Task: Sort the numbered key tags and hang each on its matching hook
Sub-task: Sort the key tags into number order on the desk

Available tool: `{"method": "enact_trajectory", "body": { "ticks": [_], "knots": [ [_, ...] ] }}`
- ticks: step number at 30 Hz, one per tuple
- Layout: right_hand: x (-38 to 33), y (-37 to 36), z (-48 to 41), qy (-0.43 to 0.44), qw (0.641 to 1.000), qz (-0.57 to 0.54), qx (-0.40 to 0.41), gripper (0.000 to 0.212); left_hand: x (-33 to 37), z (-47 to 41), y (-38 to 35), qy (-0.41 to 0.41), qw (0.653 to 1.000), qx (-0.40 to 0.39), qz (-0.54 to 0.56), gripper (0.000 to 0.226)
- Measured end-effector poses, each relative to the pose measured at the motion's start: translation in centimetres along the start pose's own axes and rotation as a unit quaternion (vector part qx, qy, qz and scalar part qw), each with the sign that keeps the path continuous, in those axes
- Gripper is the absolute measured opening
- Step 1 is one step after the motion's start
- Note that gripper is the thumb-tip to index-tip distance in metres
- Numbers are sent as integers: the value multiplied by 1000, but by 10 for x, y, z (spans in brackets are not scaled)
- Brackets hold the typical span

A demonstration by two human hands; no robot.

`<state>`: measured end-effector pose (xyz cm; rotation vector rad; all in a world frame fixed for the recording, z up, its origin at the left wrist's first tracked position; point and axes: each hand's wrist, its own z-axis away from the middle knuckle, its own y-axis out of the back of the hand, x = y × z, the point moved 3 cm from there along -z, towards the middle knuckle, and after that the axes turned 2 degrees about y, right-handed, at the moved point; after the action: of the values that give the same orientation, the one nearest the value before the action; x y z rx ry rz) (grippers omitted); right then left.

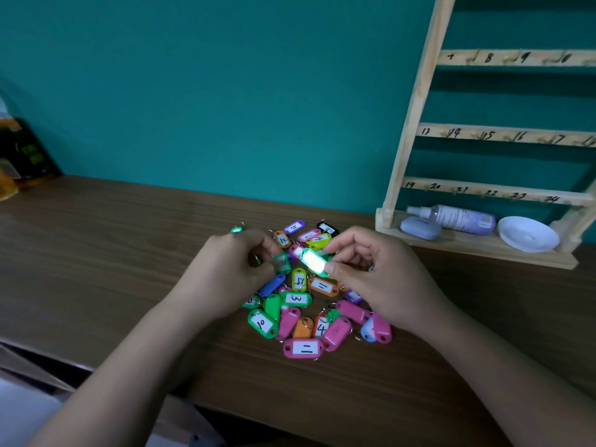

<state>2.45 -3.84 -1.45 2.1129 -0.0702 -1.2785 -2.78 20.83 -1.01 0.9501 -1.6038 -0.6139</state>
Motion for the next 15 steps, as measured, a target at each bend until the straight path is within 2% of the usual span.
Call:
{"method": "enact_trajectory", "body": {
  "ticks": [8,15],
  "knots": [
    [7,4,-2,1,999,3,37,20,-4,3,-8,21,998,-64,-14,29],
    [6,6,-2,-1,999,15,43,18,-5,1,-8,27,998,-38,-37,24]
  ]
}}
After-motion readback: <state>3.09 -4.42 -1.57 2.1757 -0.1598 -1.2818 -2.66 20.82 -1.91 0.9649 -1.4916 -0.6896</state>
